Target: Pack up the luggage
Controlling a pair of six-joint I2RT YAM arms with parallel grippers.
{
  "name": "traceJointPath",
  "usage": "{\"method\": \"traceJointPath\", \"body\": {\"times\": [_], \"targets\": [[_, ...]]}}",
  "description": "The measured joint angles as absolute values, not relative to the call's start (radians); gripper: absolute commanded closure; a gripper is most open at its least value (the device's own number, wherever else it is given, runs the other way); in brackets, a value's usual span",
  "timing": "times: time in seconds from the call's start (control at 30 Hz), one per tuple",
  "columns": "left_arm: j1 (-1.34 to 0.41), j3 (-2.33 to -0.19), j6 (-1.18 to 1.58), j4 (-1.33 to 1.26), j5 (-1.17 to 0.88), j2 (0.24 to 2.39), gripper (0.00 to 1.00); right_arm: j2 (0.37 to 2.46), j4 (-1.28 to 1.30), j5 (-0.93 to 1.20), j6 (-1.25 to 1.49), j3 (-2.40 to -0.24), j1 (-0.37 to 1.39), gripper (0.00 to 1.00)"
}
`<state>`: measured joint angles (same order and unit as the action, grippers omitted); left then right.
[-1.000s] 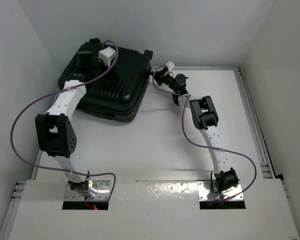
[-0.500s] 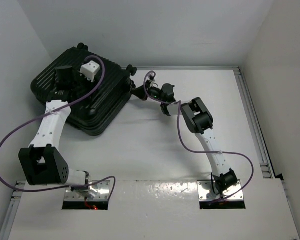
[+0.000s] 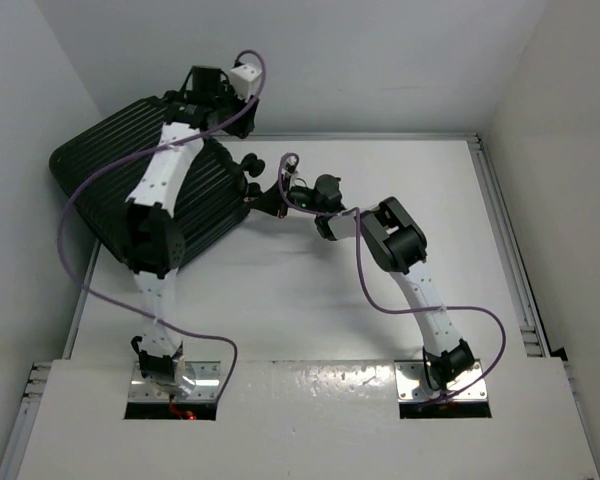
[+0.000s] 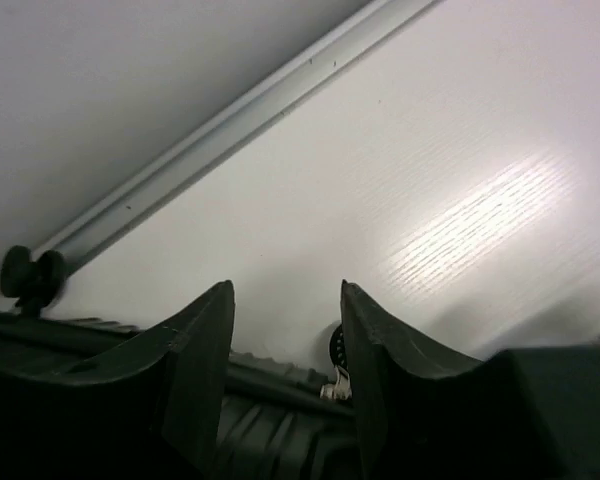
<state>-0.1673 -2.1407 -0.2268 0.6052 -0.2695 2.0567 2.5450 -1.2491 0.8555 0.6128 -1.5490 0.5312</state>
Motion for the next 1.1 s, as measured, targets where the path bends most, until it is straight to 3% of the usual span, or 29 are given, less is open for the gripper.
{"method": "traceJointPath", "body": {"times": [0.1,0.27,0.5,0.63,0.83,1.1], "targets": [[-0.207,-2.289,-0.233,0.676,-0.190,2.214,0.59,2.542,-1.250,0.845,0.609,-1.547,0.530,1.00],[-0.240,-2.239,-0.288,0.755,-0.134,2.254,0.73,2.542,-1.248,0.840,0.602,-1.547,0.528,1.00],[-0.196,-2.243,-0.449,0.890,-0.284,2.207,0.80,2.543,-1.168,0.828,0.600,-1.586,0.514,1.00],[-0.161,-2.131,-0.574,0.916,-0.409,2.137,0.86,2.550,-1.116,0.797,0.596,-1.632,0.503,1.00],[-0.161,-1.976,-0.696,0.911,-0.469,2.036,0.89,2.561,-1.090,0.823,0.596,-1.652,0.509,1.00],[-0.161,-1.943,-0.745,0.889,-0.495,2.021,0.91,2.696,-1.077,0.812,0.584,-1.864,0.509,1.00]]}}
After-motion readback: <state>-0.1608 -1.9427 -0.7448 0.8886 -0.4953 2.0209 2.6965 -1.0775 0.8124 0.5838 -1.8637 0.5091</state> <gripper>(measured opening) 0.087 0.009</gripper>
